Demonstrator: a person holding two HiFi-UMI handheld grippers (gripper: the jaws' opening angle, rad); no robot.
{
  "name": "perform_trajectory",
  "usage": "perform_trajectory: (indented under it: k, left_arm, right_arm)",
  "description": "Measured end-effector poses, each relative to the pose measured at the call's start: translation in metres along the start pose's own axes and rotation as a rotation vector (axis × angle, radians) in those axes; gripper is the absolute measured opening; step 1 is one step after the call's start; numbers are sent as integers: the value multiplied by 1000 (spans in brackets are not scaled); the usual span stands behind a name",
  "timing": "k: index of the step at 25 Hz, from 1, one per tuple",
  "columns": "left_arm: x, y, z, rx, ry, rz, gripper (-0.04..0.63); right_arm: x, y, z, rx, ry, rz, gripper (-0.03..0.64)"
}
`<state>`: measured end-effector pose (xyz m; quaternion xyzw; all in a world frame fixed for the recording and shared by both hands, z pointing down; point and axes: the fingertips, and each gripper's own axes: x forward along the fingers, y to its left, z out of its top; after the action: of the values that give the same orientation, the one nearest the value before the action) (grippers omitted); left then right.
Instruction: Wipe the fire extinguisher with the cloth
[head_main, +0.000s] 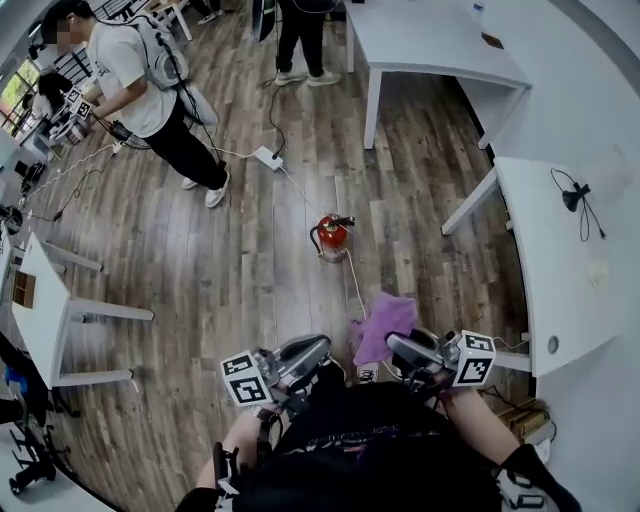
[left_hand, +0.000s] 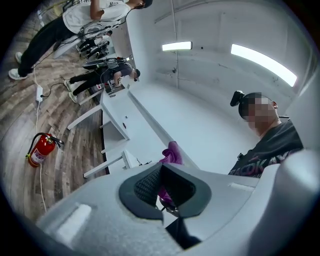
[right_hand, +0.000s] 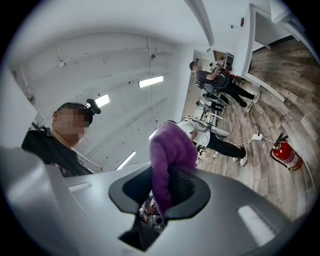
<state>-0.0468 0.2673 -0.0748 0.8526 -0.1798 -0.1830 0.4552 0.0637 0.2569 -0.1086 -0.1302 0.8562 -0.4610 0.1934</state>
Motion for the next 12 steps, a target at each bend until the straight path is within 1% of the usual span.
perform_trajectory:
  k: [2, 4, 8, 12]
  left_arm:
    - [1, -3, -7, -3, -13, 17, -6]
    - [5, -7, -16, -5, -6, 30, -6]
    - [14, -18, -28, 20, 7, 40, -6]
    - [16, -28, -28, 30, -29, 47, -6]
  right_arm:
    - [-10, 2, -2, 10, -3, 2, 74]
    - [-19, 1, -8, 36, 3, -3, 74]
    - [-35, 0, -21, 85, 28, -18, 74]
    - [-39, 8, -16, 65, 42, -4, 74]
